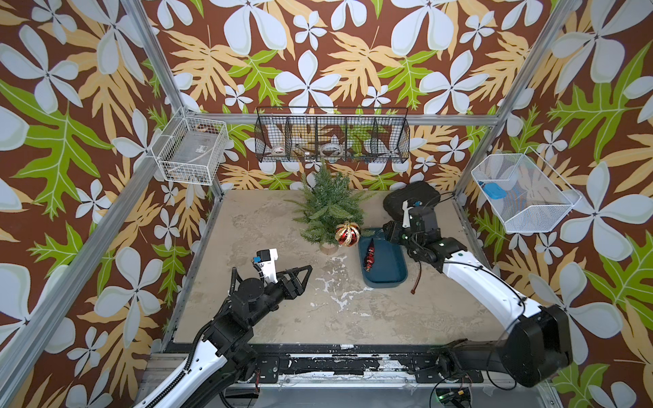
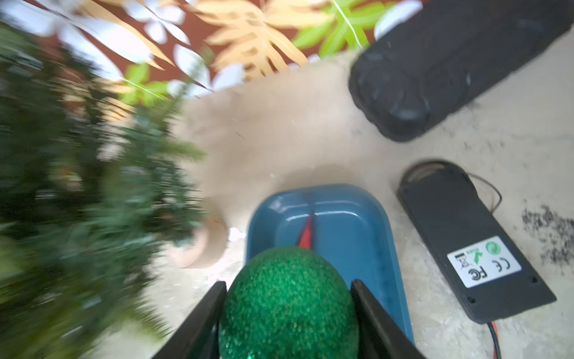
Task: Decorate the small christmas tree with ornaments
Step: Pick up an ornament from the container.
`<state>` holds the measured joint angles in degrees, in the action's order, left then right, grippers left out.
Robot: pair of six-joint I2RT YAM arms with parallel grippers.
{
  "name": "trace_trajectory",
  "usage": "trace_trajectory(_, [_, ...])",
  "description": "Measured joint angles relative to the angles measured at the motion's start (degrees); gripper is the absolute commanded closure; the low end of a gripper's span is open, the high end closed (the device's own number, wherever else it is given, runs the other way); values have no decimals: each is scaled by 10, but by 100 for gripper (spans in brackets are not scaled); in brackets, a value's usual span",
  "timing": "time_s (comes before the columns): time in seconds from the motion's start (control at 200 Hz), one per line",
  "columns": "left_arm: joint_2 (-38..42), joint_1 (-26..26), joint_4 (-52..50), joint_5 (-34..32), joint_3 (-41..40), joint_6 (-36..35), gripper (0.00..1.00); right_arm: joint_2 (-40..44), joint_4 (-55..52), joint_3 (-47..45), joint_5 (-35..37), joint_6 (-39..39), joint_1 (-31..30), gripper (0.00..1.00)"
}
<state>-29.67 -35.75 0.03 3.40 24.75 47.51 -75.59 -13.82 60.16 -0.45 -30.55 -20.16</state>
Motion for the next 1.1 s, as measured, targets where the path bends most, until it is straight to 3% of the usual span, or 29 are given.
trace_trajectory(0.41, [-50, 0, 61, 54, 72, -14, 33, 167, -94, 50, -71, 8, -1, 41])
trace_trajectory(0.896, [-85, 0, 77, 60, 166, -49, 46, 144, -149, 217, -131, 23, -85, 41])
trace_trajectory(0.961, [-97, 0, 75, 59, 184, -57, 51, 136, -148, 229, -136, 23, -95, 41])
trace_trajectory(1.046, [-113, 0, 77, 60, 202, -64, 69, 129, -145, 236, -144, 23, -99, 40])
trace_trajectory(1.101, [-124, 0, 81, 65, 210, -73, 72, 125, -143, 240, -151, 23, -101, 40])
